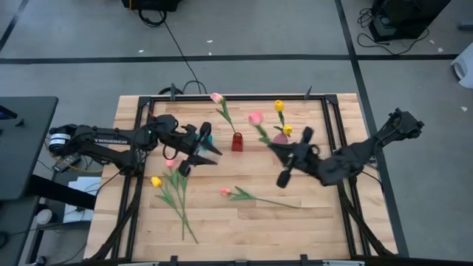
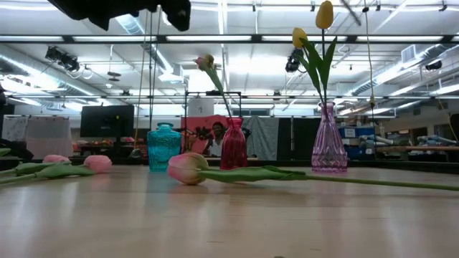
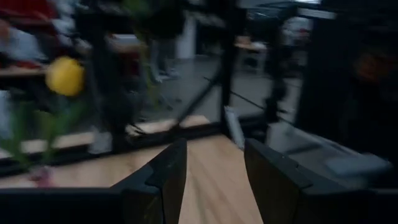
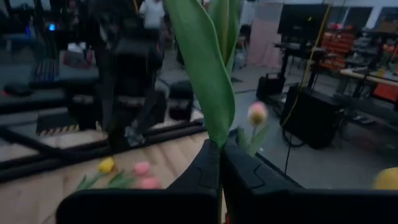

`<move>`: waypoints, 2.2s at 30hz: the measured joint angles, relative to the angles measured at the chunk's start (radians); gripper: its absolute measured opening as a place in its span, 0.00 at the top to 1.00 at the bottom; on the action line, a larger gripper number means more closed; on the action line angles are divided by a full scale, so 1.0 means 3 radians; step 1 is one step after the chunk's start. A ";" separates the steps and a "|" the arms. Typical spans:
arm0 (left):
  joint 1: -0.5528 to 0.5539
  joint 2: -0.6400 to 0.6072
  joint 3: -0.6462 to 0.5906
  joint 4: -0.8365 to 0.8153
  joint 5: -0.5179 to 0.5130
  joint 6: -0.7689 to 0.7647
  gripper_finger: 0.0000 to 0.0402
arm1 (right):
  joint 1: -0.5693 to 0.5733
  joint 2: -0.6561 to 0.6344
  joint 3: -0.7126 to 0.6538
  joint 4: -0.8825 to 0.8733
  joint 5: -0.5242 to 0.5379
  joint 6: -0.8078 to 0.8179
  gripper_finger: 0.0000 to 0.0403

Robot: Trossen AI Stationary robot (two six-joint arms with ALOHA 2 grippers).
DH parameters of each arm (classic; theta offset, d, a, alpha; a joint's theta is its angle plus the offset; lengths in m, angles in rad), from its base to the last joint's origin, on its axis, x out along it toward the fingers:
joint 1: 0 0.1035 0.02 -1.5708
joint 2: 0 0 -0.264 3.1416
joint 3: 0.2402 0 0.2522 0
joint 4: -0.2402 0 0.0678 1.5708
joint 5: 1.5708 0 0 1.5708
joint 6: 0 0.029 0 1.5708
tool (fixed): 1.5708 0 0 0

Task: Sort flowers into vase by color
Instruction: Put the top pink flower into the red vase

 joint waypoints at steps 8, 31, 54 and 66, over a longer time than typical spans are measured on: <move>-0.0040 0.0295 -0.0003 0.0824 -0.0392 -0.0347 0.58 | -0.0259 0.0630 0.0000 0.0575 -0.0437 -0.0125 0.97; -0.0055 0.0372 -0.0001 0.0857 -0.0396 -0.0152 0.58 | -0.0547 0.1174 -0.0001 0.1861 -0.0585 -0.0940 0.97; -0.0061 0.0498 0.0001 0.1180 -0.0617 -0.0137 0.70 | -0.0653 0.1199 -0.0001 0.1731 -0.0935 -0.0758 0.94; -0.0056 0.0542 0.0001 0.1142 -0.0632 -0.0065 0.97 | -0.0598 0.1171 -0.0001 0.1626 -0.0747 -0.0782 0.86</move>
